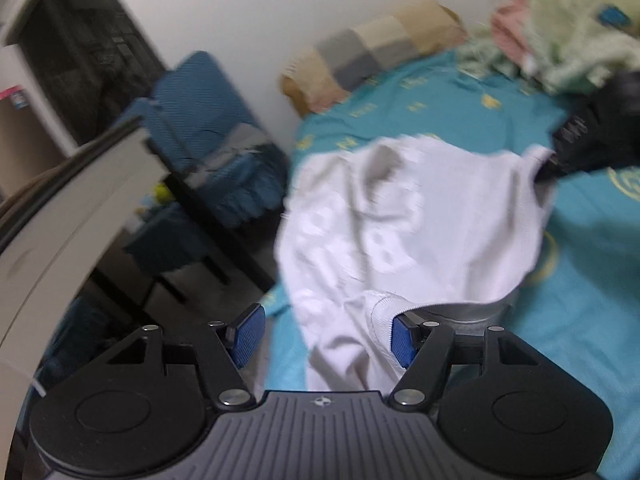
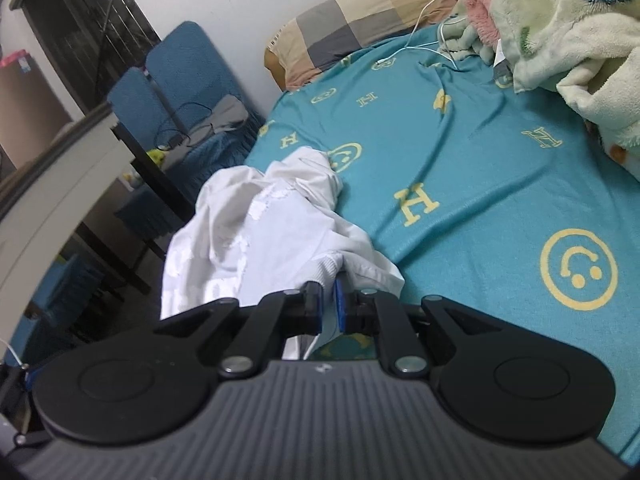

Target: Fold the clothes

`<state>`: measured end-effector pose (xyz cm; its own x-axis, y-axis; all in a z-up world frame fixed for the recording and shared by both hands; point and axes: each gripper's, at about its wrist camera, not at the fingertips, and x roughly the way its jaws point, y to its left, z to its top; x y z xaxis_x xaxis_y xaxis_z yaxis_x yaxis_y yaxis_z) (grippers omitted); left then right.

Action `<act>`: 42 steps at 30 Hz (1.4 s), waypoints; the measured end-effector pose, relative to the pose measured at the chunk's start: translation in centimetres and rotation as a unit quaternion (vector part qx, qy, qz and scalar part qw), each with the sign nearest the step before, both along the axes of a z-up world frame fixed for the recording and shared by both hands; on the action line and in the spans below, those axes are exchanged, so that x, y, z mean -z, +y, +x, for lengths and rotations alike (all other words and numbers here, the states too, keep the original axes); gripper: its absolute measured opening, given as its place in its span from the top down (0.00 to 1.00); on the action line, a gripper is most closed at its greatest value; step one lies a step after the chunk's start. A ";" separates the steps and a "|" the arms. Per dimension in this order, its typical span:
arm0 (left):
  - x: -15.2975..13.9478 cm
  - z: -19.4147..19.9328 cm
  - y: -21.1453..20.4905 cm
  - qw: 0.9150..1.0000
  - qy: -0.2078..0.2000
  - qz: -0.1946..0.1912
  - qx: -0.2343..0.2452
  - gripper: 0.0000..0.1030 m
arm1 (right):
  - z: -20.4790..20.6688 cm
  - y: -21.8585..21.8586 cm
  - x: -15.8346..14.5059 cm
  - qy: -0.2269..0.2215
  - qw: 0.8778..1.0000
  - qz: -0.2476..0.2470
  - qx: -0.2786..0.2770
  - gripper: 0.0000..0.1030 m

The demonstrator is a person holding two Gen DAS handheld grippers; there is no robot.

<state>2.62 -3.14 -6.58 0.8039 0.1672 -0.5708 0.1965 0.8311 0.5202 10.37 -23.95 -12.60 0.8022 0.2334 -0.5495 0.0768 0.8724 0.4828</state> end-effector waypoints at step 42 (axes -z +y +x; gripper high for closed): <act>4.6 2.1 -1.9 0.996 0.021 0.063 0.064 0.36 | 0.3 1.7 0.6 -0.012 0.991 -0.136 0.010 0.60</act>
<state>4.74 -5.08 -11.16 0.7988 0.1371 -0.5858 0.3211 0.7262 0.6078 10.71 -22.22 -13.23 0.8186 0.0639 -0.5708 0.0866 0.9687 0.2326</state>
